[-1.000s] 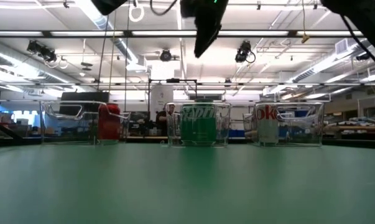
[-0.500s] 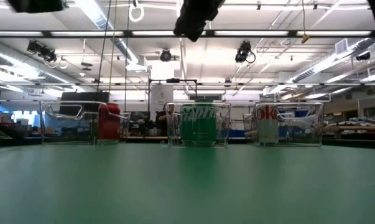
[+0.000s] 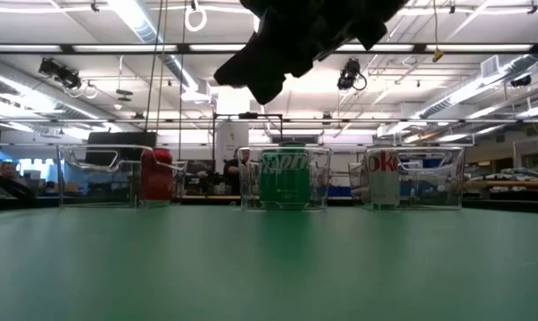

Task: Sort soda cans
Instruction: Put the red soda can into the left transparent bin

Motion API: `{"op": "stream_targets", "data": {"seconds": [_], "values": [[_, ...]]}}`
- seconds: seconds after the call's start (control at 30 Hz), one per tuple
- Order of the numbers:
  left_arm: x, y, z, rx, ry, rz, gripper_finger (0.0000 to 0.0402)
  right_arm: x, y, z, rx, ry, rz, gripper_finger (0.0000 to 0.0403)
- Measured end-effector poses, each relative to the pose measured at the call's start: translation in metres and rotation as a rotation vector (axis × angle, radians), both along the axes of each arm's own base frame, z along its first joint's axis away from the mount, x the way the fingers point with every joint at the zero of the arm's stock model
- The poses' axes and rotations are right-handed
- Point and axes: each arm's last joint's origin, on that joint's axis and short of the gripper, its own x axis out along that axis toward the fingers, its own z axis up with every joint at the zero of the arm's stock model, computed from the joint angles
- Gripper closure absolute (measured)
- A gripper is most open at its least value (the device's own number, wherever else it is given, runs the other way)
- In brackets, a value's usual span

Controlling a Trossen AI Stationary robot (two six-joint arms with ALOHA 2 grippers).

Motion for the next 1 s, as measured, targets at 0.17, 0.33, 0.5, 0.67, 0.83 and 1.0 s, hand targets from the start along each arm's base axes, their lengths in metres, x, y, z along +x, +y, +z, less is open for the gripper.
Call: {"op": "stream_targets", "data": {"seconds": [0.17, 0.33, 0.5, 0.67, 0.83, 1.0], "values": [[0.008, -0.014, -0.011, -0.057, 0.094, 0.102, 0.0365, -0.002, 0.006, -0.005, 0.016, -0.025, 0.008, 0.0392], [0.015, -0.026, -0.018, -0.101, 0.142, 0.168, 0.0293, -0.004, 0.012, -0.006, 0.017, -0.026, 0.039, 0.0392], [0.014, -0.032, -0.022, -0.12, 0.217, 0.199, 0.0224, -0.005, 0.02, -0.006, 0.015, -0.036, 0.097, 0.0393], [0.013, -0.034, -0.022, -0.119, 0.244, 0.243, 0.0174, -0.006, 0.027, -0.006, -0.001, -0.045, 0.129, 0.0393], [0.011, -0.036, -0.021, -0.137, 0.27, 0.24, 0.0168, -0.008, 0.033, -0.006, -0.006, -0.044, 0.145, 0.0393], [0.006, -0.041, -0.022, -0.111, 0.239, 0.207, 0.0217, -0.008, 0.035, -0.006, -0.013, -0.048, 0.153, 0.0393]]}}
